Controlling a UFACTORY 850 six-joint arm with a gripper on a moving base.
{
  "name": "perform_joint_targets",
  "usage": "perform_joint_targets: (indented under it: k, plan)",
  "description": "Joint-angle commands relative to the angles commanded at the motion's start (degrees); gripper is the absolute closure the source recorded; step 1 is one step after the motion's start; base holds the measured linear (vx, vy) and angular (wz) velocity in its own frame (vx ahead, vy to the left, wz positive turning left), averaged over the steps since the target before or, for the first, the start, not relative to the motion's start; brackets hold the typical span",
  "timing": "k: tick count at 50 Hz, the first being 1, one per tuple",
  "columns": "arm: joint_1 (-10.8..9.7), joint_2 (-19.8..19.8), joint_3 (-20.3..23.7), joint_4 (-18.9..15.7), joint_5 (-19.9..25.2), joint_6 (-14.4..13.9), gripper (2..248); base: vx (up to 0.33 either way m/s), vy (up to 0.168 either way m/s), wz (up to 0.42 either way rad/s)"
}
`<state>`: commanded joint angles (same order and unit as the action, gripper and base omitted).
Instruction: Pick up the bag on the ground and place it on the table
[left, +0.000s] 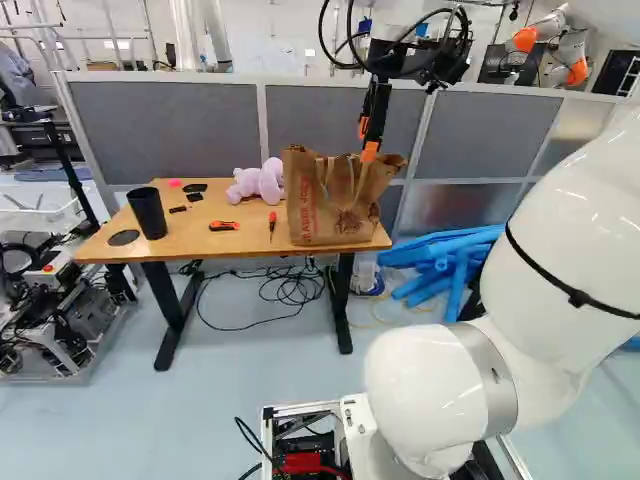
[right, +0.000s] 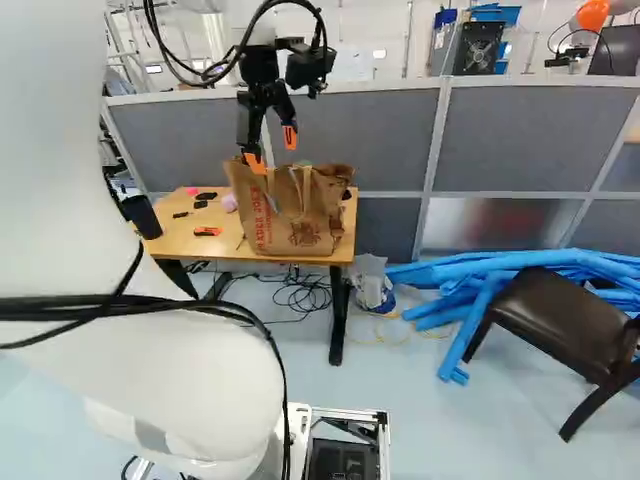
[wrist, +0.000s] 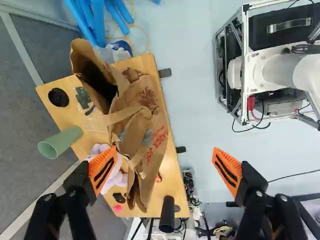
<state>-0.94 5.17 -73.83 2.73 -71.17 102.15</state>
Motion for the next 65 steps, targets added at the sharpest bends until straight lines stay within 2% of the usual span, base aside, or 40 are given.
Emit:
perform_joint_targets:
  k: [38, 65]
  plan:
    - [0.00, 0.00, 0.00, 0.00, 0.00, 0.00, 3, -0.117, -0.001, 0.004]
    - [0.00, 0.00, 0.02, 0.00, 0.04, -0.04, 3, -0.005, 0.000, 0.000]
